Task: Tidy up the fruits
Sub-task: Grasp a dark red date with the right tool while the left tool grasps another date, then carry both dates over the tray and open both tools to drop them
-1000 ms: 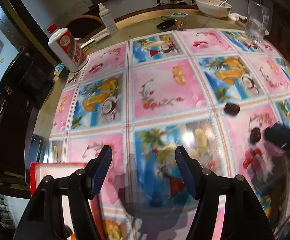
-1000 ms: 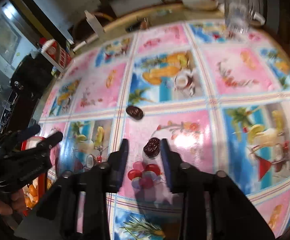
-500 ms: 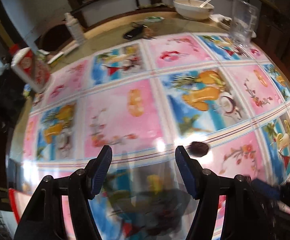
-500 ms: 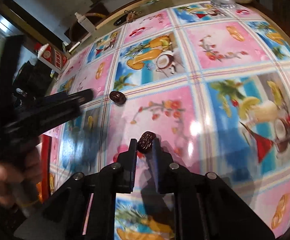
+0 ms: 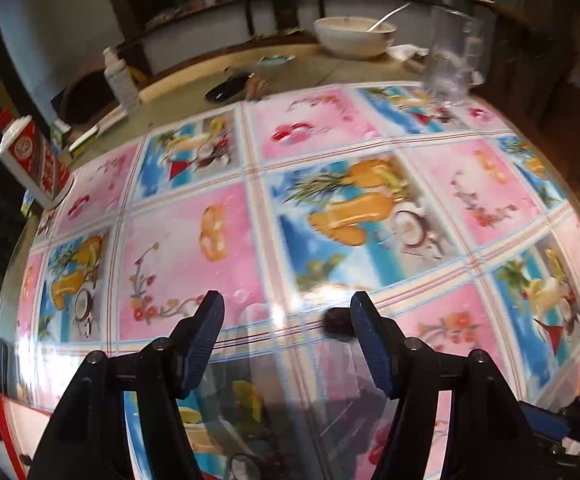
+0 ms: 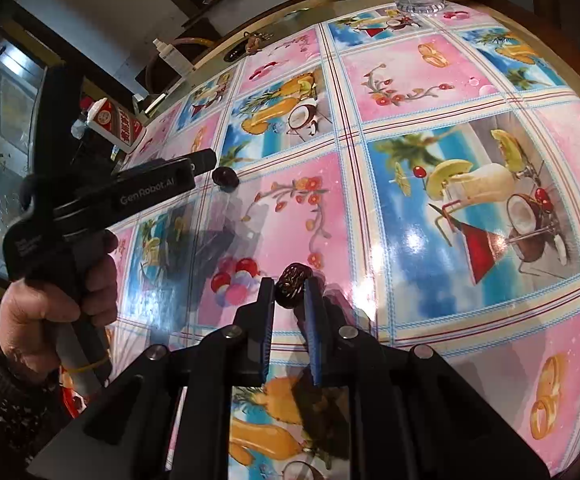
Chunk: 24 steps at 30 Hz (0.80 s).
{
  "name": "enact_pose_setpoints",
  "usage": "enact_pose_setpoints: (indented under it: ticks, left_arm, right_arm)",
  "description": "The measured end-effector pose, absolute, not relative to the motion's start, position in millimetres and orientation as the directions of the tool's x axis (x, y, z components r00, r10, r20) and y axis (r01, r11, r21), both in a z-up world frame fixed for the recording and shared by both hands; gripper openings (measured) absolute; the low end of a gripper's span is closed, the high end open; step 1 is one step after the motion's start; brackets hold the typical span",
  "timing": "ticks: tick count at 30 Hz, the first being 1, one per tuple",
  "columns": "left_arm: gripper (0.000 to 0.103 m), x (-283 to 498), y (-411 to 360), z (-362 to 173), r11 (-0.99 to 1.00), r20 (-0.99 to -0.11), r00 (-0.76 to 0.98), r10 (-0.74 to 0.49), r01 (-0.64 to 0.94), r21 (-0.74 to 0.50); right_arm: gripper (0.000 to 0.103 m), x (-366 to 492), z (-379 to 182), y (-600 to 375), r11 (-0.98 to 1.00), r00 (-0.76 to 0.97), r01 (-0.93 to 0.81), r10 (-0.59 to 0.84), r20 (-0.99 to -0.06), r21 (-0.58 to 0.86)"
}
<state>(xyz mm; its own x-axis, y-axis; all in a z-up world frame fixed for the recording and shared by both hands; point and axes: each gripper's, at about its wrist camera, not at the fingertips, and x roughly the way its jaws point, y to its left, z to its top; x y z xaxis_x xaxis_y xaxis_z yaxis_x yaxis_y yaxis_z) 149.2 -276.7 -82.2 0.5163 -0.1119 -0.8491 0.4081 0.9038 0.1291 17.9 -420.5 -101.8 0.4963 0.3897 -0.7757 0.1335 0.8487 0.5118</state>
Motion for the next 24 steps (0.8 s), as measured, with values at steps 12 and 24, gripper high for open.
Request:
enact_pose_setpoints:
  ticks: [12, 24]
  left_arm:
    - [0.063, 157, -289, -106, 0.908, -0.883, 0.46, -0.092, 0.402, 0.115]
    - [0.021, 165, -293, -108, 0.887, -0.884, 0.422, -0.199, 0.461, 0.02]
  right_arm:
    - [0.016, 14, -108, -427, 0.841, 0.488, 0.141, 0.4, -0.776, 0.522]
    - [0.016, 10, -106, -433, 0.835, 0.502, 0.156, 0.393, -0.771, 0.527]
